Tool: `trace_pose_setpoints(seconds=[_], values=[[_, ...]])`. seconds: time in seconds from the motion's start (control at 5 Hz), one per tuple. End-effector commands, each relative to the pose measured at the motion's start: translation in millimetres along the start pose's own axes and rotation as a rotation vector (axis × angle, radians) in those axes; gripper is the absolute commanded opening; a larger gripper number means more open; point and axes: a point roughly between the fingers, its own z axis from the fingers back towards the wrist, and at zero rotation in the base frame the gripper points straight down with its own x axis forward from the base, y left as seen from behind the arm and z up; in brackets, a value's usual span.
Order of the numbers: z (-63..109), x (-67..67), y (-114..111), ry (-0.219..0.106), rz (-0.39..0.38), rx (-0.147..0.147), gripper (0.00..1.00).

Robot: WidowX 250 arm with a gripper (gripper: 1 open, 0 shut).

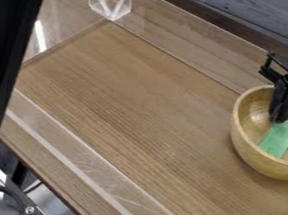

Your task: Remove the green block from inside the brown bowl and put it on the table

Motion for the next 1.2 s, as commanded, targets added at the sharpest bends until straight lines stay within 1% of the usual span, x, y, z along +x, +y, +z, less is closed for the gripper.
trace_pose_setpoints(seconds=[0.0,0.2,0.4,0.8,1.0], values=[[18.0,7.1,-9,-0.067,-0.031,0.018,0.00],[16.6,9.6,-12,-0.076,-0.043,0.033,0.00],[17.8,11.7,-16,-0.086,-0.056,0.053,1.00],[0.4,3.2,-16,-0.079,-0.045,0.044,1.00],[-0.7,5.3,-12,-0.077,-0.048,0.052,1.00]])
